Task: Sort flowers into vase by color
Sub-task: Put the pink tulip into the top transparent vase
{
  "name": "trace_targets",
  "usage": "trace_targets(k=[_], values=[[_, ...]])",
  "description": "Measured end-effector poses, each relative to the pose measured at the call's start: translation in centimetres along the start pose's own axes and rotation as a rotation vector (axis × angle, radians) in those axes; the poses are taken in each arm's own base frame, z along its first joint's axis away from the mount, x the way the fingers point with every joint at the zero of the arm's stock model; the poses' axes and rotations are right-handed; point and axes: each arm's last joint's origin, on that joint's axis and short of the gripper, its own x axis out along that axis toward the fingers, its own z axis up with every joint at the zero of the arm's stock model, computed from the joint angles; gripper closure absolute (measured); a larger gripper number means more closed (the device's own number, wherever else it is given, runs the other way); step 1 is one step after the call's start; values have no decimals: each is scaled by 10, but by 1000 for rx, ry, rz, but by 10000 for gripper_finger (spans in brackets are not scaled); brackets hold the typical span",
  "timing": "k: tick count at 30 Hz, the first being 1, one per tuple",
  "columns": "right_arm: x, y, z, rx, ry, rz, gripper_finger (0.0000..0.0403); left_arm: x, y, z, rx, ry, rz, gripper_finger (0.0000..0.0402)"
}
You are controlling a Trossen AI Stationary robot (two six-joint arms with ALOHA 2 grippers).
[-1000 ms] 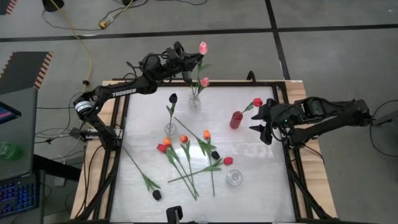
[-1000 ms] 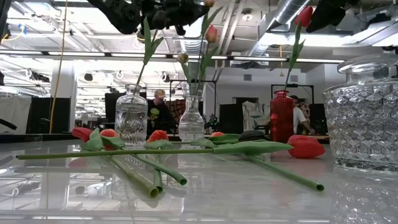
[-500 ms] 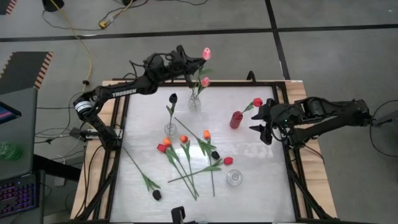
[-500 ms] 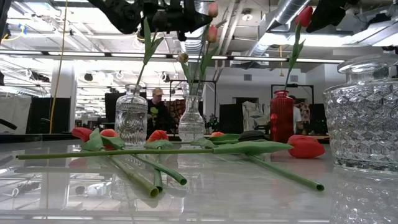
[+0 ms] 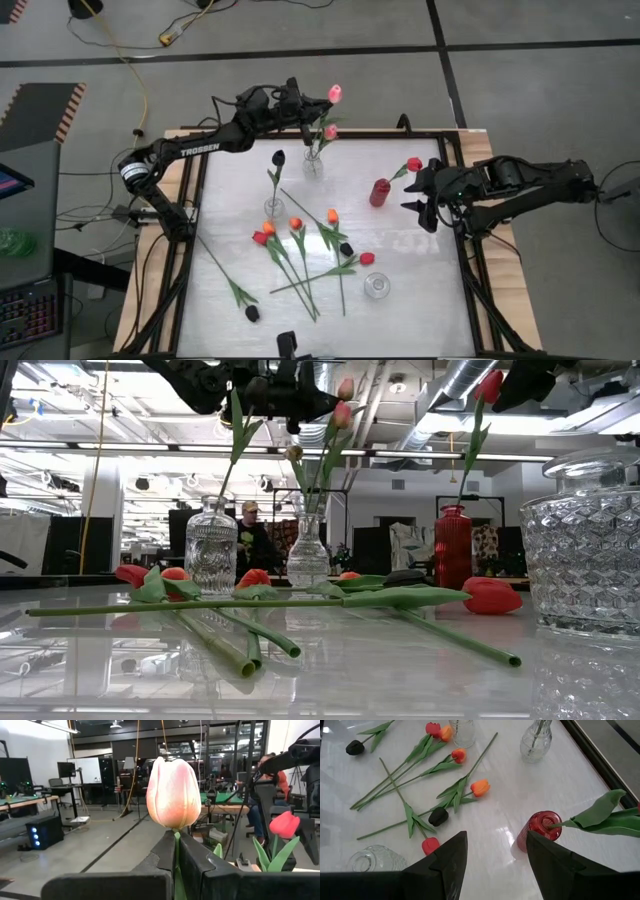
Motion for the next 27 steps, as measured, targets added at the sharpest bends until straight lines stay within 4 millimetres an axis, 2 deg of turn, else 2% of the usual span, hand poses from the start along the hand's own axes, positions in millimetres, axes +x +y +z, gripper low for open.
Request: trace_targets(k=[14,23,27], values=[[0,0,0,0,0,0,172,-4,0,5,16,11,9,401],[0,0,0,0,0,0,172,-19,-4,18,76,123,47,401],[0,0,0,0,0,0,172,-23,-5,17,82,178,58,401]])
